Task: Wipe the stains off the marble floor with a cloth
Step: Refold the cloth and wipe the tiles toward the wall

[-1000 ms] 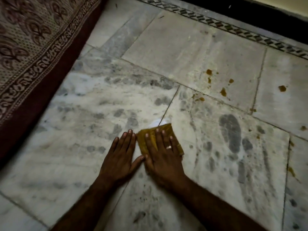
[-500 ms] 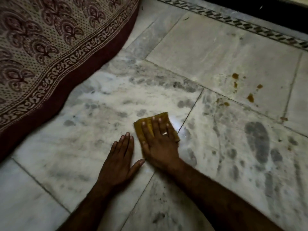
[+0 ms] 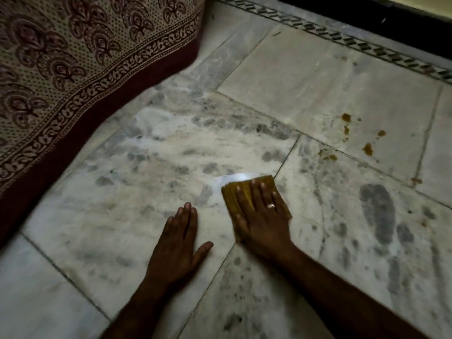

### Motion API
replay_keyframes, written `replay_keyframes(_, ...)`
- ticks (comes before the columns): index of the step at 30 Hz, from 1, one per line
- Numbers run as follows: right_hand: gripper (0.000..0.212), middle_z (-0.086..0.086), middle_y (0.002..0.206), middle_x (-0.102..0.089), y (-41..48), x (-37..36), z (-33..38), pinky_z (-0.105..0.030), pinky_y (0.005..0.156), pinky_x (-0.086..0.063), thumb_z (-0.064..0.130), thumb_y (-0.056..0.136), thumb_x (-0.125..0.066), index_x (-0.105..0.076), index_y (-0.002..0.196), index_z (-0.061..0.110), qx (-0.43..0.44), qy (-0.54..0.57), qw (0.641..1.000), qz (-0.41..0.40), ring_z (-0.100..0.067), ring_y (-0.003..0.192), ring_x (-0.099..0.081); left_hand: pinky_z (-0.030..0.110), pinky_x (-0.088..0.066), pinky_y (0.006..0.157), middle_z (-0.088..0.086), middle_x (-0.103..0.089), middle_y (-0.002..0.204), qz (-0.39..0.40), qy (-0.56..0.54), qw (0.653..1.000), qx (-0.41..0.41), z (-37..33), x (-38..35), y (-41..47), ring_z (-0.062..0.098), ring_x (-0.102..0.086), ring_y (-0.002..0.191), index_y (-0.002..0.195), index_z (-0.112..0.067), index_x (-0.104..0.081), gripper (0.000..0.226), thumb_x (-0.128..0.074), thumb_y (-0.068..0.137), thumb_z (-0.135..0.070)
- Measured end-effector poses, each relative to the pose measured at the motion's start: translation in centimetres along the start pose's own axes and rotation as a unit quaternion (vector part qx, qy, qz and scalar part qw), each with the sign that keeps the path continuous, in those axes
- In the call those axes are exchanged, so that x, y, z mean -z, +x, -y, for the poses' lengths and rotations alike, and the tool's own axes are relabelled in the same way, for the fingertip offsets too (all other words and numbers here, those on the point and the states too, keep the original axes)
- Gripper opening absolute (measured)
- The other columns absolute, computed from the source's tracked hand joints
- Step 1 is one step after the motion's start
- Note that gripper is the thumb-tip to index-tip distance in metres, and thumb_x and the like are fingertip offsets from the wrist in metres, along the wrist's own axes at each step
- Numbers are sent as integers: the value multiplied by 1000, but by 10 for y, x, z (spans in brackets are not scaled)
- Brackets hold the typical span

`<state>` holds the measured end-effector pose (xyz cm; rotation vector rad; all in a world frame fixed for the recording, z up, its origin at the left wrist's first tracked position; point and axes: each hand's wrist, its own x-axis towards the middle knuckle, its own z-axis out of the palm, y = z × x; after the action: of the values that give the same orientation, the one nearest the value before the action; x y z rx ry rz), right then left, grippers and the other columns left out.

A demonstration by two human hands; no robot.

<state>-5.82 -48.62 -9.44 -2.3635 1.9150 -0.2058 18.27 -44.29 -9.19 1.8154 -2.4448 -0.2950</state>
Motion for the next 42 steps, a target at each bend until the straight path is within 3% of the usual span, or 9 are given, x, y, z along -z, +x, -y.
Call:
replay_keyframes(4,62,-17,163,-35,36,-9,38,-53,123,-19,45,100,-39,-38,158,22,31,16,999,6,-37,152,-30,41,-15,123,19,-26,163,-23,-6,1000,-20,-14,-1,28,30,-27,151,154,1,-33,79,-19,105,-60)
replay_keyframes(9,53,-11,161,-41,-18,4,11,-53,120,-31,45,105,-42,-45,154,27,75,34,996,-14,-30,152,-33,44,-24,120,13,-32,162,-55,-20,990,-131,-21,-16,22,31,-36,147,150,1,-39,73,-30,105,-55)
replay_keyframes(14,58,-11,160,-42,-58,17,-64,-50,116,-36,46,99,-48,-45,154,29,0,-11,1000,-29,-30,149,-39,44,-24,119,16,-27,165,-61,-58,993,-78,-39,-21,42,29,-28,151,154,-2,-35,76,-33,101,-56)
replay_keyframes(21,65,-14,163,-37,5,24,-101,-51,117,-24,50,98,-43,-39,158,24,-106,-28,994,11,-35,150,-36,39,-19,120,17,-41,155,-49,-56,985,-153,-116,-30,114,28,-38,146,145,1,-47,70,-22,107,-51)
replay_keyframes(25,57,-10,161,-41,-35,30,-110,-48,117,-27,51,104,-34,-42,156,29,-76,-31,997,-6,-29,150,-37,37,-17,120,18,-39,157,-50,-79,980,-173,-148,-34,135,23,-24,150,146,1,-46,67,-17,108,-45)
replay_keyframes(30,62,-11,159,-44,-75,39,-168,-45,116,-26,54,105,-18,-44,154,29,-167,-26,986,2,-30,147,-40,34,-11,122,14,-33,161,-35,-55,988,-138,-162,-39,154,14,-4,156,151,-2,-39,75,-20,105,-57)
replay_keyframes(35,66,-15,163,-34,-15,45,-204,-42,120,-8,48,100,-27,-26,161,21,-255,-17,967,-2,-35,150,-28,35,-7,124,15,-36,159,-33,-37,991,-124,-166,-43,162,19,-11,155,150,-2,-41,77,-20,103,-59)
replay_keyframes(38,75,-14,172,0,25,54,-209,-49,125,5,56,90,4,12,159,27,-277,6,960,48,-34,159,0,36,-10,124,16,-36,159,-43,-42,990,-125,-167,-45,161,24,-25,149,150,0,-41,77,-21,103,-58)
replay_keyframes(42,80,-15,171,14,63,60,-195,-55,125,10,57,83,13,23,157,27,-239,15,966,98,-37,157,13,37,-15,122,18,-39,157,-62,-44,990,-120,-168,-48,162,26,-31,147,147,1,-45,77,-20,103,-57)
